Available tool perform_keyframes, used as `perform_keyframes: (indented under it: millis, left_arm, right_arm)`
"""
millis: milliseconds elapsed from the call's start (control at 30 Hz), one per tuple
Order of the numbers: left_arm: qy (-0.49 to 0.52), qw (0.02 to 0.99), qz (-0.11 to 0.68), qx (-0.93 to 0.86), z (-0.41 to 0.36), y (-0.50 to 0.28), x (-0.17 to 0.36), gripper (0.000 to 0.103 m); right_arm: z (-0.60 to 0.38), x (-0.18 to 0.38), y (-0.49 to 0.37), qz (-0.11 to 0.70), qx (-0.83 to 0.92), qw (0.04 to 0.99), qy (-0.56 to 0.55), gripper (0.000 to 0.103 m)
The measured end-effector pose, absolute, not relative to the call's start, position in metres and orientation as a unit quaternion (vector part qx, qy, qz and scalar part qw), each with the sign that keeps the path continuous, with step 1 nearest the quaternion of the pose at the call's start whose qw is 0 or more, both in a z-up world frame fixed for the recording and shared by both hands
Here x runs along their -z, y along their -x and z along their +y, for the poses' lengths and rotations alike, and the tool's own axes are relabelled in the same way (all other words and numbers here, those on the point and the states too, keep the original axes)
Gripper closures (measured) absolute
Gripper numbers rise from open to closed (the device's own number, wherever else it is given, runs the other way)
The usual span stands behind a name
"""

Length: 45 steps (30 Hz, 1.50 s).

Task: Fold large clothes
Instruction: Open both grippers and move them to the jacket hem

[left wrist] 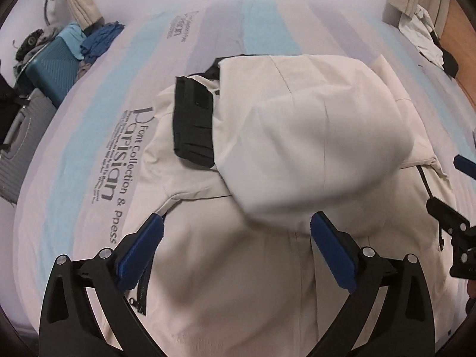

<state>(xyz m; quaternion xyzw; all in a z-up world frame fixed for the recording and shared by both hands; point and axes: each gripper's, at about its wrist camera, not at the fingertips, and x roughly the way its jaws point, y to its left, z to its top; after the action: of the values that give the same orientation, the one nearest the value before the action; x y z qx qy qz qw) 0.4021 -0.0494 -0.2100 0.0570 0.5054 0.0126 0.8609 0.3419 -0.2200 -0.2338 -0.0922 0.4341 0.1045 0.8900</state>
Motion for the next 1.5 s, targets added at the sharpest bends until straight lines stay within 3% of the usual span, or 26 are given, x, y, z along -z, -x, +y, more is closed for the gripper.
perform_keyframes:
  millis: [1100, 1500]
  left_arm:
    - [-0.033, 0.855, 0.516, 0.035, 0.047, -0.219, 0.184, 0.006]
    - [-0.025, 0.842, 0.539, 0.004, 0.082, -0.171, 0.210, 0.006]
  right_arm:
    - [-0.197, 0.208, -0.171, 0.476, 0.041, 0.878, 0.012, 0.008]
    - [-0.228, 0.232, -0.120, 0.509, 0.070, 0.858, 0.016, 0.008]
